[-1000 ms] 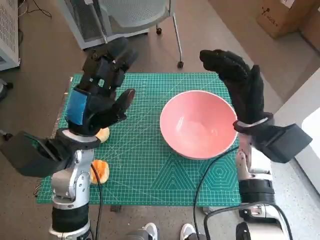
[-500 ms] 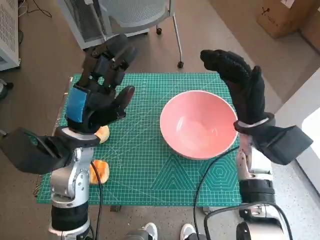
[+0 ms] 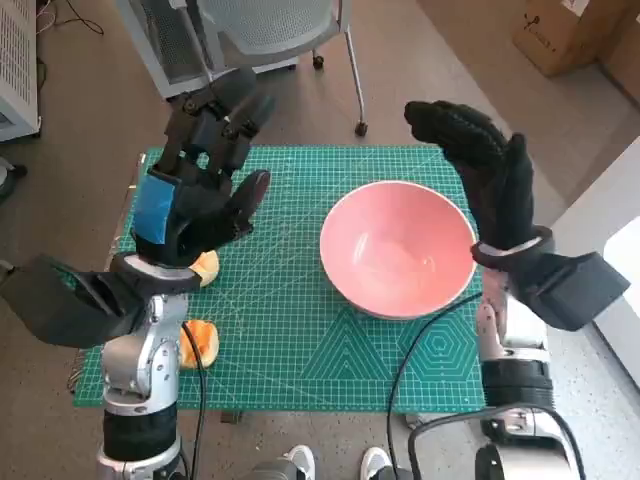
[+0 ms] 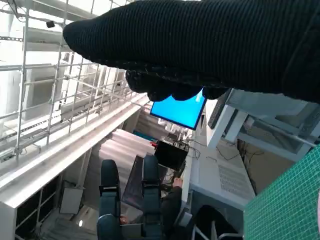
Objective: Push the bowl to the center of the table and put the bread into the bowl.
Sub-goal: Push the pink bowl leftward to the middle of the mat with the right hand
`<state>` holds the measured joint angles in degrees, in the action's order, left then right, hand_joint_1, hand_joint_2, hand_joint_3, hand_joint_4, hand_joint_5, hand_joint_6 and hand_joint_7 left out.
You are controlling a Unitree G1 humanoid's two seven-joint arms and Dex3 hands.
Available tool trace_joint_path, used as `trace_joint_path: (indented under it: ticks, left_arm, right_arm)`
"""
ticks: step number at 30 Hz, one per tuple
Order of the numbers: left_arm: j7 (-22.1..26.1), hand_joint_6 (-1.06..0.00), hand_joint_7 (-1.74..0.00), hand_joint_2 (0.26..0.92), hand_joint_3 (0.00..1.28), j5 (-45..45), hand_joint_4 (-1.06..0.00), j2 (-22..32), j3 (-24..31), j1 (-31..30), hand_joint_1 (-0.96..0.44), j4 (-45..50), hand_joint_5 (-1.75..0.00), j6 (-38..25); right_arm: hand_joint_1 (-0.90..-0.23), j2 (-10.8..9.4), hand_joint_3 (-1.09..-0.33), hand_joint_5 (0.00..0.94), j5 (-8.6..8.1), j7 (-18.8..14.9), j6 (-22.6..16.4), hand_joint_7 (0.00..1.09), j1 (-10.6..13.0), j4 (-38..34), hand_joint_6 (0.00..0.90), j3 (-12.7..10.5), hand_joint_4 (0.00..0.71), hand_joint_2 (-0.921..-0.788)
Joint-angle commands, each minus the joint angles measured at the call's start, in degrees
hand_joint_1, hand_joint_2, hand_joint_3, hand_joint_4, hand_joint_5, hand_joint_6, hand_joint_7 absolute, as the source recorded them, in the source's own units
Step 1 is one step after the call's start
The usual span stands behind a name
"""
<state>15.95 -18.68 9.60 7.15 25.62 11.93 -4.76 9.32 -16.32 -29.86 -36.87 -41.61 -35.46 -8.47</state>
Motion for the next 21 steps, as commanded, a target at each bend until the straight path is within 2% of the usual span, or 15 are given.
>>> trace_joint_path:
  ticks: [1,8,13,17,21]
  left_arm:
    - [-0.02,0.00,-0.75,0.855,0.54,-0.28,0.00,0.08,0.05,0.25,-0.35,0.44,-0.43,0.26]
    - [0.30,0.00,-0.75,0.853,0.54,-0.50,0.00,0.48,0.68,-0.18,-0.35,0.43,-0.42,0.52]
    - [0.25,0.00,-0.75,0.850,0.55,-0.20,0.00,0.56,0.85,-0.58,-0.35,0.37,-0.43,0.92]
    - [0.21,0.00,-0.75,0.847,0.55,-0.01,0.00,0.66,1.00,-0.86,-0.35,0.26,-0.43,1.16]
    - [0.10,0.00,-0.75,0.844,0.55,0.14,0.00,0.87,1.19,-1.16,-0.35,0.44,-0.43,1.22]
  right_arm:
    - [-0.546,2.64,-0.432,0.006,-1.20,-1.03,-0.97,0.00,-0.07,-6.89,0.417,-2.93,0.235,-0.921]
    - [-0.541,5.96,-0.441,0.000,1.65,3.35,-3.93,0.00,-2.36,-18.12,0.408,-5.44,0.209,-0.921]
    - [-0.491,7.84,-0.477,0.002,3.90,7.52,-4.45,0.00,-3.39,-25.42,0.410,-6.15,0.202,-0.921]
    - [-0.460,8.77,-0.512,0.004,6.09,11.23,-4.01,0.00,-3.51,-30.54,0.406,-6.07,0.209,-0.921]
    - [-0.457,9.16,-0.525,0.003,7.14,13.45,-2.38,0.00,-3.41,-34.34,0.408,-6.39,0.208,-0.921]
